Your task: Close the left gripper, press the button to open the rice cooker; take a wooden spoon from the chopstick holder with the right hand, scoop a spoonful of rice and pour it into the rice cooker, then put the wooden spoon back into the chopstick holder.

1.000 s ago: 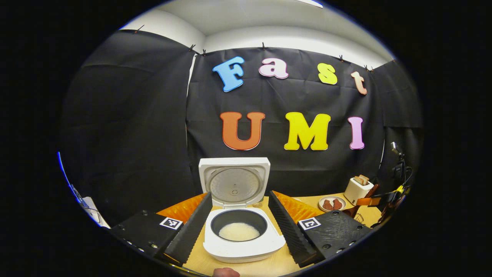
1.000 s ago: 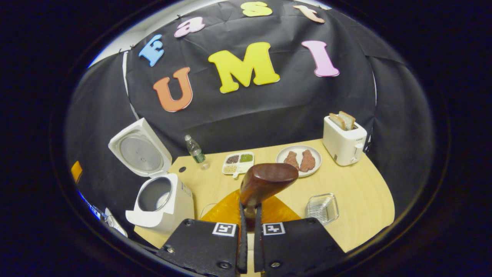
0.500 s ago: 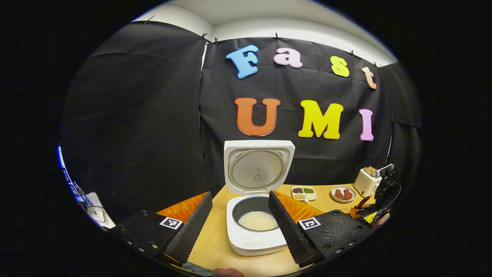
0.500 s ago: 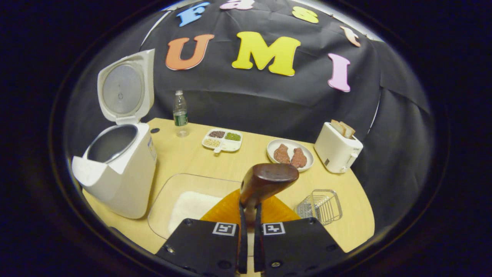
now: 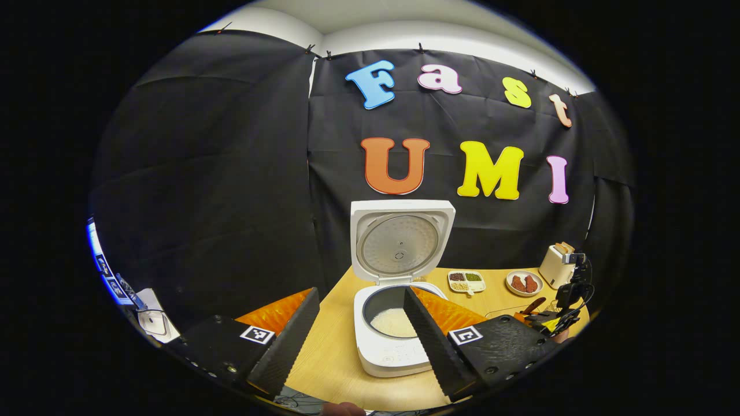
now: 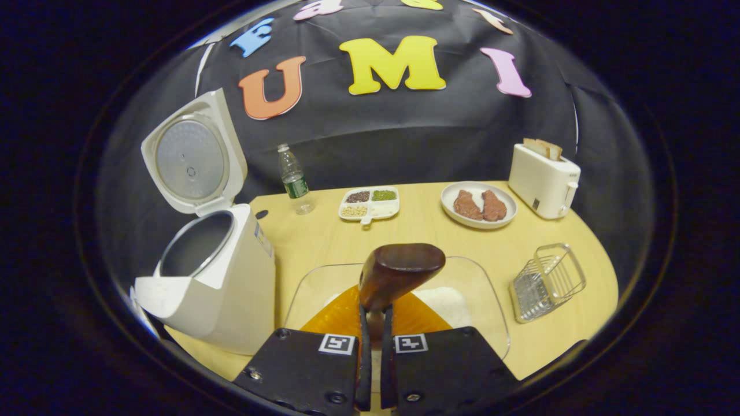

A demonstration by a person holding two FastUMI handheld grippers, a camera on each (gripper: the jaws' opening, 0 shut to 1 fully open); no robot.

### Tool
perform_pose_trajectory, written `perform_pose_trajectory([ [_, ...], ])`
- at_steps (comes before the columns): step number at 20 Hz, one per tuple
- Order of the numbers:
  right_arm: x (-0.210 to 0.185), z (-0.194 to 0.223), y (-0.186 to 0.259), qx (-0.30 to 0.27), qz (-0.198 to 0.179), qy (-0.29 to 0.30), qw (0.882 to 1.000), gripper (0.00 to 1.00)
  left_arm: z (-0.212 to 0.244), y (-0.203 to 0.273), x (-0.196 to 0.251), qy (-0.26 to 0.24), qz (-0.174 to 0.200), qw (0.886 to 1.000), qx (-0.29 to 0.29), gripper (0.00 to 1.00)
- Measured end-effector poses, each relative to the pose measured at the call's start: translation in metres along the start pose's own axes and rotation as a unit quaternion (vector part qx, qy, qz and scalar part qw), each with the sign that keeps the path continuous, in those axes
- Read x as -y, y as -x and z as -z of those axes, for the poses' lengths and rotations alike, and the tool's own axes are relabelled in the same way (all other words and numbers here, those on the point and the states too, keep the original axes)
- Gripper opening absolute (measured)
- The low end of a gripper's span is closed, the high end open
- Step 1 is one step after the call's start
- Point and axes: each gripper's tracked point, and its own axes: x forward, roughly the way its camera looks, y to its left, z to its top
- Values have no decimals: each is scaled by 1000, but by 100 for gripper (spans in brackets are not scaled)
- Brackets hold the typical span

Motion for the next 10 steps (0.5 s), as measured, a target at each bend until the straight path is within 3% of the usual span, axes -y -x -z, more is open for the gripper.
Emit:
perform_pose_trajectory([
  [3,-14,1,-4,-17,-57,-69,996,12,3,3,2,-6,-3,1000,-2,94],
  [5,-8,2,-6,-35,-74,-138,987,12,4,4,2,-3,-5,1000,-6,94],
  [10,21,3,-4,-59,-104,-287,951,12,-6,5,16,-2,-3,1000,2,94],
])
